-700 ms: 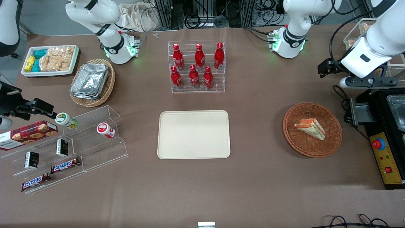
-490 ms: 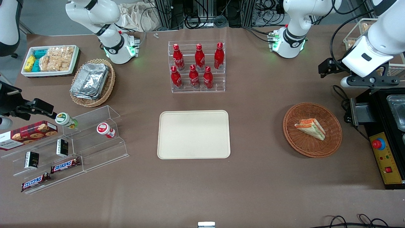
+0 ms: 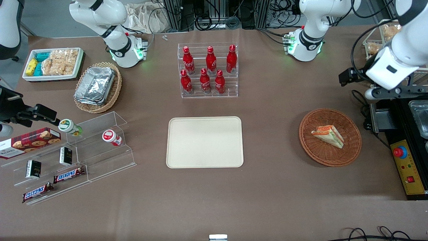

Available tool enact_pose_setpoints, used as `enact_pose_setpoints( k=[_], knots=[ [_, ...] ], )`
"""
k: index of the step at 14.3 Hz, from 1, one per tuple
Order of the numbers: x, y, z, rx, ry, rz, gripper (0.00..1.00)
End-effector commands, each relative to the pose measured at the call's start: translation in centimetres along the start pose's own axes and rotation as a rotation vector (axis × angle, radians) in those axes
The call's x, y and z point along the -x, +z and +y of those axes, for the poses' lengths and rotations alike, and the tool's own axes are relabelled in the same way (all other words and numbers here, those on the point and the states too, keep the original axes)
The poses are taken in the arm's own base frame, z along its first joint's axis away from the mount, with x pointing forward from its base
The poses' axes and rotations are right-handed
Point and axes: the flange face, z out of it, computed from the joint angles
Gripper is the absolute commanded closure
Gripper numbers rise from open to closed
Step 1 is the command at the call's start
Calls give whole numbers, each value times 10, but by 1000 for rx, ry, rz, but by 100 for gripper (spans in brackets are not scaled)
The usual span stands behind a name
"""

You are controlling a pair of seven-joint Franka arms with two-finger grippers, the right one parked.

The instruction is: Place sandwich from basket to tray

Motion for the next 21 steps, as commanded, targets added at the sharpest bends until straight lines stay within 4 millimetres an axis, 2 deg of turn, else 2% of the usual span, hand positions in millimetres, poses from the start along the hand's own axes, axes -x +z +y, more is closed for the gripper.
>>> enact_pose_setpoints(
  k=[1,3,4,5,10,13,17,21],
  knots=[
    [-28,28,-8,-5,-175,-22,0],
    [-43,59,-15,-7,-289,-40,0],
    [-50,79,-28,-2,-364,-46,0],
    [-54,98,-31,3,-425,-43,0],
    [-74,191,-32,8,-705,-25,0],
    [-80,243,-33,21,-760,-5,0],
    [-86,293,-38,44,-819,28,0],
    [-98,323,-45,52,-849,40,0]
  ],
)
